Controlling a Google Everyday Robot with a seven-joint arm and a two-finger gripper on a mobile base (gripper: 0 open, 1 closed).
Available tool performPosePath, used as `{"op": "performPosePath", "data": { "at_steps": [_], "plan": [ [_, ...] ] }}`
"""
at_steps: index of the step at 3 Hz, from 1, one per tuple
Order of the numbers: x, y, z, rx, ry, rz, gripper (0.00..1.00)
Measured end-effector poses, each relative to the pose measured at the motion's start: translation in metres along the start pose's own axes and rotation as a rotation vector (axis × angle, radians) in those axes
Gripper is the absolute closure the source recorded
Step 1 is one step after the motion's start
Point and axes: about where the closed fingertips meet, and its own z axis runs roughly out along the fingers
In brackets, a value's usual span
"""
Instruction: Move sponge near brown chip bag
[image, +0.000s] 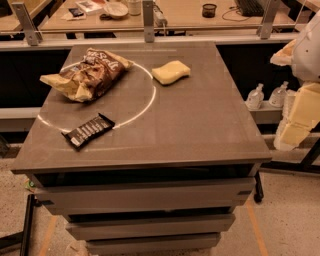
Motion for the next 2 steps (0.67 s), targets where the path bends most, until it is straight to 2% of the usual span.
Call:
{"op": "performPosePath", "data": {
  "at_steps": [1,2],
  "plan": [
    [0.0,0.0,0.0,0.0,0.0,0.0,0.0],
    [-0.017,-0.009,0.004,-0.03,-0.019,-0.095,0.0]
  ]
}}
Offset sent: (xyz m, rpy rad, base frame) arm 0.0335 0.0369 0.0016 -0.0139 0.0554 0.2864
